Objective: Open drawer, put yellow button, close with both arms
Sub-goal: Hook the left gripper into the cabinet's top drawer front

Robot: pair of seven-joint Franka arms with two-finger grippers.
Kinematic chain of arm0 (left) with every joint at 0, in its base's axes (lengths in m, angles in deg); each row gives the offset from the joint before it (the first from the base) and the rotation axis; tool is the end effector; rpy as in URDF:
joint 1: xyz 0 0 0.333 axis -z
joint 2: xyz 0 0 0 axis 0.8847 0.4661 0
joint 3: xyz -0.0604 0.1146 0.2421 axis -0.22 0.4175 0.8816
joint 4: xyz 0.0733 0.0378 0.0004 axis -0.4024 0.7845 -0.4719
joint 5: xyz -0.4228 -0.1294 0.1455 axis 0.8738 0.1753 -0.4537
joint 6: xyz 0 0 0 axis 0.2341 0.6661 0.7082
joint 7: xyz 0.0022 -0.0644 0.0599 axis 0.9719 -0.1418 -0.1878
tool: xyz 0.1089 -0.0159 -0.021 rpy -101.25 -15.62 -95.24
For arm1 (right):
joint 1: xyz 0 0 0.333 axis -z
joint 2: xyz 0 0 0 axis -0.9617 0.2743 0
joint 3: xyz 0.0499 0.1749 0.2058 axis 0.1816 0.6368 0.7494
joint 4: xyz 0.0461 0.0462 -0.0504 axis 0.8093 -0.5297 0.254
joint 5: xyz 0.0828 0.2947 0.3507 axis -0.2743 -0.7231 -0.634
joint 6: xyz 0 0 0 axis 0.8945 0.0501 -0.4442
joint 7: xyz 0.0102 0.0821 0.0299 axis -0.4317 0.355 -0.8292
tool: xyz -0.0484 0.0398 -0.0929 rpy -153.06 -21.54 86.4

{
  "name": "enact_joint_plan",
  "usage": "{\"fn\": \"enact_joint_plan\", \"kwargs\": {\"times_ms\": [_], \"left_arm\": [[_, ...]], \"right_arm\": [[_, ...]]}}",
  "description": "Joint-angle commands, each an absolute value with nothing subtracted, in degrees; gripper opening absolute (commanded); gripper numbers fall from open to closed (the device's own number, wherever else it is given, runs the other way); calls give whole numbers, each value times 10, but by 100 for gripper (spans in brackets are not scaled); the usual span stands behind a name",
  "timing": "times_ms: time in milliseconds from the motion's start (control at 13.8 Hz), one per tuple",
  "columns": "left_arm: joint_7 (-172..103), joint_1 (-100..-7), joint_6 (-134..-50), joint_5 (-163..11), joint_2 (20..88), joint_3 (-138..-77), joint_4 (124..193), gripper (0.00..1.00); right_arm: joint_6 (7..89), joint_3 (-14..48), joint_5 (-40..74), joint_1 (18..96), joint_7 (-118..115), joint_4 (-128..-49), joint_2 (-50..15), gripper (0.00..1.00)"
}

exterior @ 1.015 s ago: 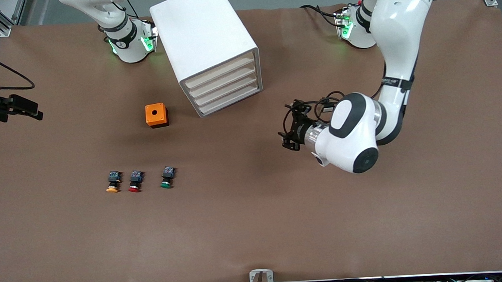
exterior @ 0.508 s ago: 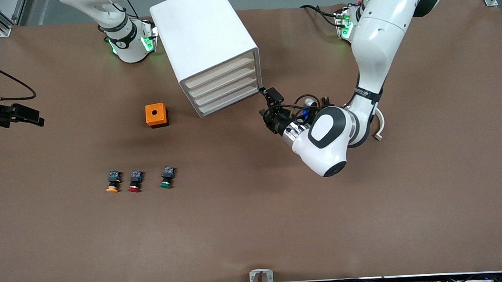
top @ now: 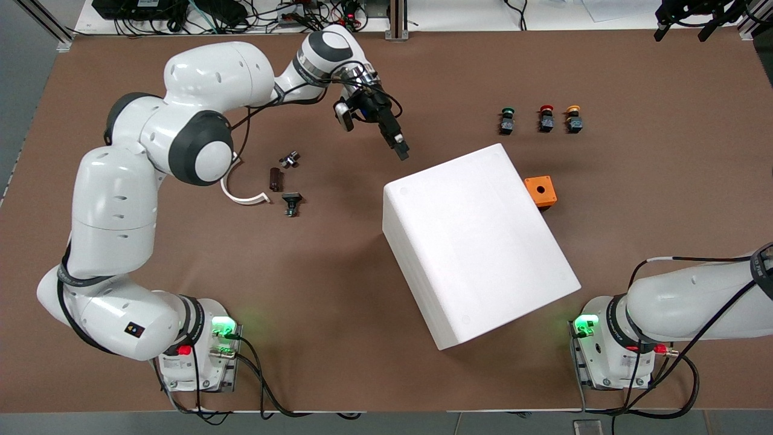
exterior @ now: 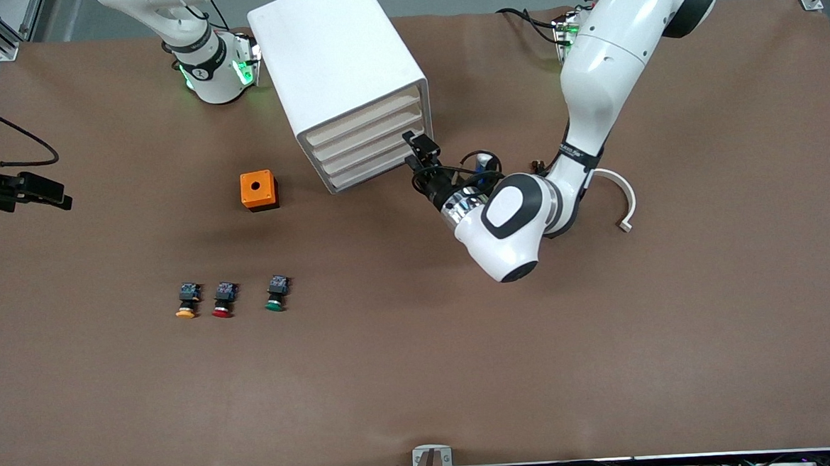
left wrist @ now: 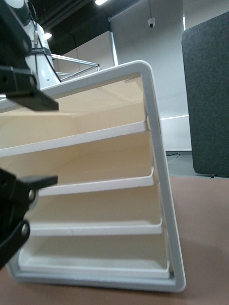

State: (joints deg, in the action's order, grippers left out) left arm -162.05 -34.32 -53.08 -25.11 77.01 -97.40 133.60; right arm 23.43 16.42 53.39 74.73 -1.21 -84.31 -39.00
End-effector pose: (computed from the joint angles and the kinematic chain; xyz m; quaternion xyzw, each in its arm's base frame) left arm 0.5205 -0.4903 0.1930 -0.4359 -0.6429 0.5634 0.2814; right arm 0.6305 -0.0724 0.5127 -0.9985 0.0170 0.0511 0.0102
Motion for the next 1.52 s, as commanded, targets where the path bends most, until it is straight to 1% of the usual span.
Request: {"fn": "enact_joint_plan", "kwargs": {"times_ms": [0, 508, 580, 798, 1015, 1160, 1305, 1450], "left_arm": [[-1634, -321, -513, -238, 784, -973, 1323, 55], [-1639, -279, -507, -238, 786, -973, 1327, 54], [-1639, -270, -507, -238, 787, -973, 1328, 52], [-1644, -250, -507, -238, 787, -973, 1332, 41], [-1663, -243, -507, -238, 791, -973, 1332, 26], [-1678, -243, -507, -238, 797, -973, 1332, 21], [-1686, -246, -507, -238, 800, -973, 1332, 18], [-1693, -254, -507, -237, 800, -972, 1331, 17]], "right_arm": [[230, 169, 537, 749, -14, -827, -384, 100], [228, 169, 538, 752, -14, -826, -384, 100], [230, 169, 538, 753, -14, -826, -382, 100], [234, 169, 539, 755, -14, -824, -374, 100], [238, 169, 539, 753, -14, -822, -368, 100], [252, 169, 539, 751, -13, -822, -368, 100], [264, 169, 536, 752, -13, -823, -368, 100], [270, 169, 534, 752, -13, -823, -368, 100]]}}
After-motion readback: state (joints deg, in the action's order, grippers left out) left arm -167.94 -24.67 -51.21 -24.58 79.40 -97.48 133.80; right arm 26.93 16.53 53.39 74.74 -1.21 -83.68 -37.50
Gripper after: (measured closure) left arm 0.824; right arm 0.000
